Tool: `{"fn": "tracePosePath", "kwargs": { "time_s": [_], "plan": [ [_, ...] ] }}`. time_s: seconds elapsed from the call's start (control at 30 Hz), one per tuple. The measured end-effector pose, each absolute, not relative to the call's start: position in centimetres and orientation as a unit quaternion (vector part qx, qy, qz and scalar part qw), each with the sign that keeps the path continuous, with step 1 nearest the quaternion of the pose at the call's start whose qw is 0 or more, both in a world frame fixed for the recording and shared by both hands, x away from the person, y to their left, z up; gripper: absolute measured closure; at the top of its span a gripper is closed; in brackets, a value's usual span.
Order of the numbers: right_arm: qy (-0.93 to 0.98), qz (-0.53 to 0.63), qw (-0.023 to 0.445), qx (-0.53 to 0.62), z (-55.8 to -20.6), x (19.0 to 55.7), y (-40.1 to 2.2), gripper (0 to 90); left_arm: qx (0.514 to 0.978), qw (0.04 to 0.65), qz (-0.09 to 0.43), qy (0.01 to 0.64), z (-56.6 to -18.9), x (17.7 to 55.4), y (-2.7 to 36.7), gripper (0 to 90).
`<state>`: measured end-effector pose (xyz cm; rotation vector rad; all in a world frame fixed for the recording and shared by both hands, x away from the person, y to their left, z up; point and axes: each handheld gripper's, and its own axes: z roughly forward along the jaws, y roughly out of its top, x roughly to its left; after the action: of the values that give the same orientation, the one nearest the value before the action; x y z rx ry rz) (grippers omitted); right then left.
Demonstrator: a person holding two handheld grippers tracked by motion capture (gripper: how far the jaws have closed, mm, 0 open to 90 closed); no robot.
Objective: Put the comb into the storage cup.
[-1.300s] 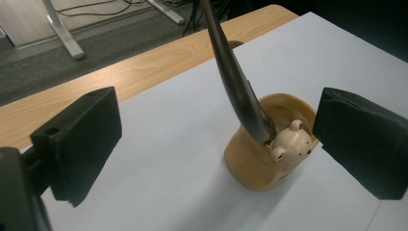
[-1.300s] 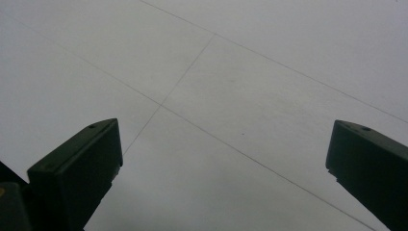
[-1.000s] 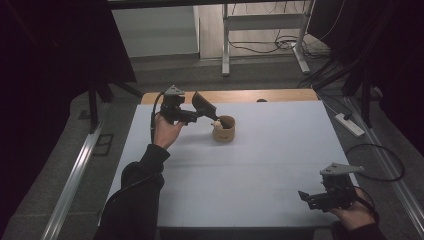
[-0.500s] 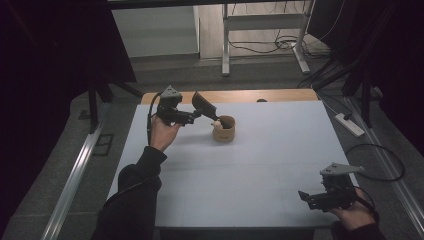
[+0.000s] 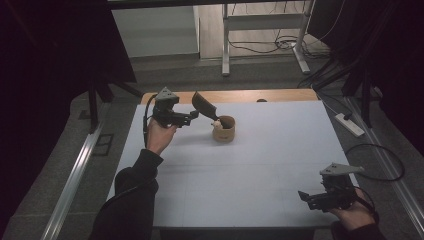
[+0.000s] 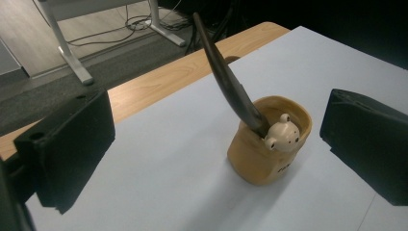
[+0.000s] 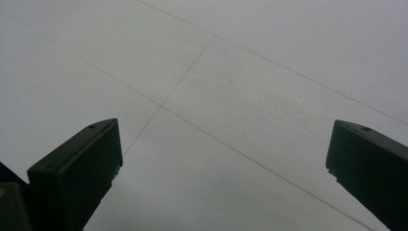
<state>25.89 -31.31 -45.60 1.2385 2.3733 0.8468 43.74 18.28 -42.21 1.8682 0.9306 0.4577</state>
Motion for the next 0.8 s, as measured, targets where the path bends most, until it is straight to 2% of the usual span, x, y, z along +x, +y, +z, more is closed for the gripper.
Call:
{"fn": "tracePosePath", "kwargs": {
  "time_s": [0.8],
  "plan": [
    [0.834,0.297,0.167,0.433,-45.6,25.9,-31.3,0.0,0.756,0.486,0.176,0.401,-43.0,42.2,19.9,0.0]
  ]
}}
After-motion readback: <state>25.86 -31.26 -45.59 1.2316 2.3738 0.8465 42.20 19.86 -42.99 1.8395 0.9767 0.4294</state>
